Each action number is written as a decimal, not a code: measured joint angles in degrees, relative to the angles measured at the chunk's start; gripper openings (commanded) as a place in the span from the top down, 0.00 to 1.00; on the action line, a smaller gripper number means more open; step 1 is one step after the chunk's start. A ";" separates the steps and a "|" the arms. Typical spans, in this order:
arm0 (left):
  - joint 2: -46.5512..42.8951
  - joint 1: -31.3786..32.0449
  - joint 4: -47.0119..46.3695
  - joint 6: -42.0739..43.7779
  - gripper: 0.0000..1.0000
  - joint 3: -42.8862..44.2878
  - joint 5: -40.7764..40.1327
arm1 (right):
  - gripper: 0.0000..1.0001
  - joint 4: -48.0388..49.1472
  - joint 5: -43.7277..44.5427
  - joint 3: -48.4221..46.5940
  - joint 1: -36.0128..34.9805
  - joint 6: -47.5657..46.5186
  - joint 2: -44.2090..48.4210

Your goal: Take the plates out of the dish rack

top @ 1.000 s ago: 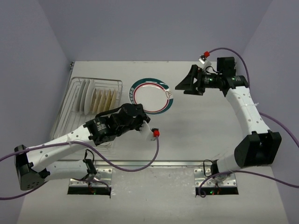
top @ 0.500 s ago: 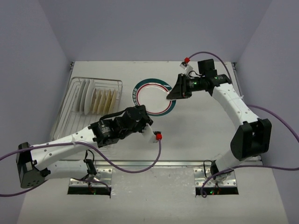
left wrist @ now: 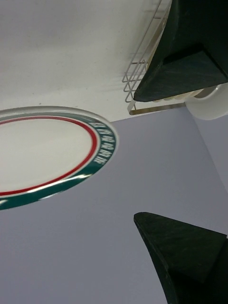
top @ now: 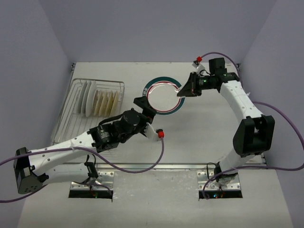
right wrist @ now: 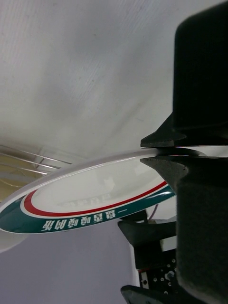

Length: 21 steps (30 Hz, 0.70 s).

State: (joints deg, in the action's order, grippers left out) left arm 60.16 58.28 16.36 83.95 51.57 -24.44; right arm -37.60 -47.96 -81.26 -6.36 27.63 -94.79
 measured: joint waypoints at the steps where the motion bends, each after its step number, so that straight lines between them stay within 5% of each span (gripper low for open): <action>1: -0.39 -0.25 -0.69 -1.06 0.00 0.00 -0.23 | 1.00 0.00 0.30 0.07 1.42 0.19 -0.12; 6: 4.13 -8.23 4.63 -15.07 0.00 10.66 0.70 | 1.00 1.38 3.59 -0.68 6.36 0.70 -2.55; 14: 14.38 -41.09 13.53 -45.36 0.00 35.80 10.47 | 1.00 4.10 6.95 -12.10 5.72 2.73 -17.51; 21: 19.54 -63.92 22.32 -62.73 0.00 40.30 25.66 | 1.00 10.29 9.00 -18.46 5.47 5.46 -31.37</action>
State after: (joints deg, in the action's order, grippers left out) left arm 79.71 -5.64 38.68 21.22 91.87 1.22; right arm -27.32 -38.96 -99.72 -0.89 33.10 -126.16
